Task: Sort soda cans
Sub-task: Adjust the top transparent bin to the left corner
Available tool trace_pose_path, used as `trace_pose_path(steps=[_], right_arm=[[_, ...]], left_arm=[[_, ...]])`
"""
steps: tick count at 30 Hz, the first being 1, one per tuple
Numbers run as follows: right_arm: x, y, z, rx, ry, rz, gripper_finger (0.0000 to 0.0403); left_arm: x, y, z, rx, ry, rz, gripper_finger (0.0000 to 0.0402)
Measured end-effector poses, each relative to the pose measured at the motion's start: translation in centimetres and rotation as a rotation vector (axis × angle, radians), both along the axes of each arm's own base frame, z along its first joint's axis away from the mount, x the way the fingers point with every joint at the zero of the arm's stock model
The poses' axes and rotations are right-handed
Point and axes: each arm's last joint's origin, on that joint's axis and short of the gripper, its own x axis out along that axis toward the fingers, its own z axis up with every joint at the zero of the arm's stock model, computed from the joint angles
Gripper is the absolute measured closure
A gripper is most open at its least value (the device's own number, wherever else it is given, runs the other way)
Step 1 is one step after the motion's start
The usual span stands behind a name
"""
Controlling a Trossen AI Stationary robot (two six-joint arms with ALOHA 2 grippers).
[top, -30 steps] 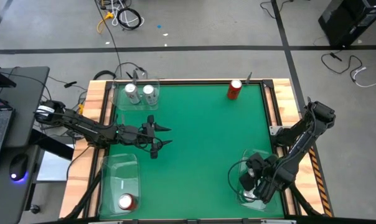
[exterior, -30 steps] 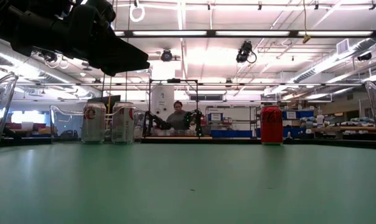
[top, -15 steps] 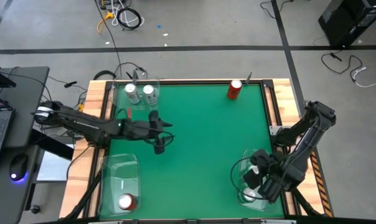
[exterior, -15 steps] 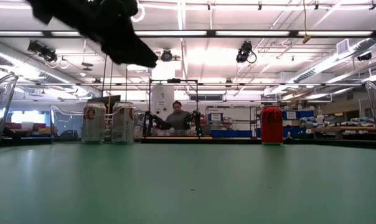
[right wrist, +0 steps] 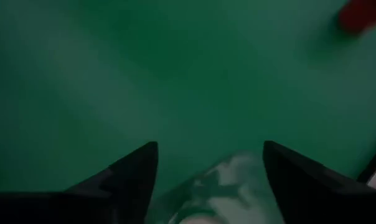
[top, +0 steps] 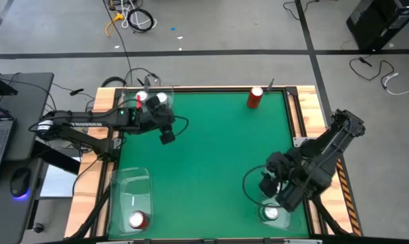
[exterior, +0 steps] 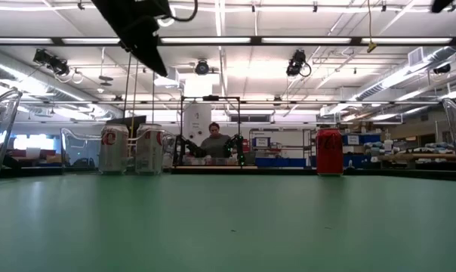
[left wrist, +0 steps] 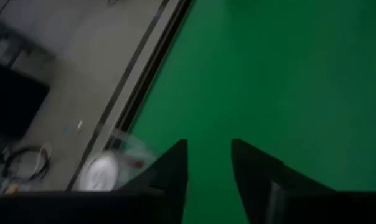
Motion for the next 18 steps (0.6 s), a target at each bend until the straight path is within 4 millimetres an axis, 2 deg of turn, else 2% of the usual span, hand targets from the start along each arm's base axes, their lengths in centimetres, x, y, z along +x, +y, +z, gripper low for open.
trace_pose_path(steps=[6, 12, 15, 18], right_arm=[[3.0, -3.1, -1.1, -0.125, 0.067, 0.103, 0.0250], [7.4, -5.6, -3.3, -0.116, 0.038, 0.340, 0.0377], [9.4, -6.9, -4.5, -0.056, -0.018, 0.482, 0.0398], [10.8, -8.4, -5.5, -0.009, -0.078, 0.583, 0.0386]], left_arm=[[-1.4, 2.8, -0.5, -0.082, 0.094, 0.088, 0.0385], [-3.2, 4.3, -1.4, -0.209, 0.244, 0.085, 0.0398], [-4.1, 4.5, -1.7, -0.257, 0.324, 0.096, 0.0398], [-4.8, 4.7, -1.9, -0.260, 0.407, 0.089, 0.0398]])
